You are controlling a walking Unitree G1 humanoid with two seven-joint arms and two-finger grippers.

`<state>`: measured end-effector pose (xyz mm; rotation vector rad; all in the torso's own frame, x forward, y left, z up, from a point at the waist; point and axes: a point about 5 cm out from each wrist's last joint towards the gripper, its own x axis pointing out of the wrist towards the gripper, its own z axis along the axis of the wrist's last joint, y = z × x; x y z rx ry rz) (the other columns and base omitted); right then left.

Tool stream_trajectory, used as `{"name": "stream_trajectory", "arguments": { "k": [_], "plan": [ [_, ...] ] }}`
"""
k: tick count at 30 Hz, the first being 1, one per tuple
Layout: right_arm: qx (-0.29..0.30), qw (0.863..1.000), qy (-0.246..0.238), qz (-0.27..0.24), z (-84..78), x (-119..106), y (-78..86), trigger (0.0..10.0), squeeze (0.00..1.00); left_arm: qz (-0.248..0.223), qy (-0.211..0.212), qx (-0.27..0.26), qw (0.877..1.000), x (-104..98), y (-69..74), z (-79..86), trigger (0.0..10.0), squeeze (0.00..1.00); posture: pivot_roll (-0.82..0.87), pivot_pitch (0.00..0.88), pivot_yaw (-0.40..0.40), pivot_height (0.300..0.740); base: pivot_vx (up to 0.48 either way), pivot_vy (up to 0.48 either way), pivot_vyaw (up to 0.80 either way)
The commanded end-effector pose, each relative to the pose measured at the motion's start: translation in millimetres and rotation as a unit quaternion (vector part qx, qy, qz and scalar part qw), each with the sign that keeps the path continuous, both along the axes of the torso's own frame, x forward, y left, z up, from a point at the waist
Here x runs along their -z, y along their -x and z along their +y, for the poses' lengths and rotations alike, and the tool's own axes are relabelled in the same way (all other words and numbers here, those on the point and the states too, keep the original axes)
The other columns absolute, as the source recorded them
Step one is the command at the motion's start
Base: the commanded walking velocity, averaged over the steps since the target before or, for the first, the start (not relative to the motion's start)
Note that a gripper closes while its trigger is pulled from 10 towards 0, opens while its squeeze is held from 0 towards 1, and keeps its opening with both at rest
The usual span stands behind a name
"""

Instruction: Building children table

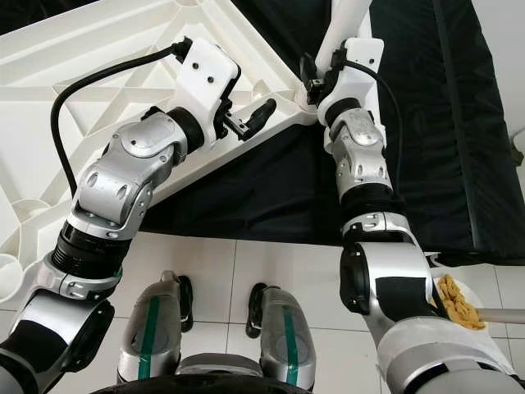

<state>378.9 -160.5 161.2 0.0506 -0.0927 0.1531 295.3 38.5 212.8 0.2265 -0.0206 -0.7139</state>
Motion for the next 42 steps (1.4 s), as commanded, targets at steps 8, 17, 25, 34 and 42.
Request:
{"name": "stream_trajectory", "arguments": {
  "k": [8, 17, 25, 34, 42],
  "plan": [
    [0.105, 0.991, -0.029, 0.079, -6.8, 39, 8.7, 10.0, 0.0, 0.001, 0.003, -0.011, 1.0, 1, 1.1, -1.2, 10.0, 0.0, 0.12, 0.103, -0.081, 0.74, 0.0, 0.0, 0.0],
    [0.156, 0.984, -0.04, 0.073, -2.1, 35, 6.5, 10.0, 0.0, 0.002, 0.004, -0.01, 1.0, 1, 1.4, -2.2, 10.0, 0.0, 0.12, 0.103, -0.082, 0.74, 0.0, 0.0, 0.0],
    [0.231, 0.969, -0.04, 0.076, 2.8, 30, 3.5, 10.0, 0.0, 0.002, 0.005, -0.01, 1.0, 1, 1.5, -3.4, 10.0, 0.0, 0.12, 0.101, -0.091, 0.74, 0.0, 0.0, 0.0],
    [0.322, 0.943, -0.038, 0.077, 5.1, 30, 6.6, 10.0, 0.0, 0.003, 0.008, -0.009, 1.0, 2, 2.0, -5.4, 10.0, 0.0, 0.12, 0.096, -0.097, 0.74, 0.0, 0.0, 0.0],
    [0.344, 0.936, -0.046, 0.064, 15.7, 25, 7.0, 10.0, 0.0, 0.003, 0.009, -0.008, 1.0, 2, 2.4, -6.6, 10.0, 0.0, 0.12, 0.084, -0.105, 0.74, 0.0, 0.0, 0.0]
  ]
}}
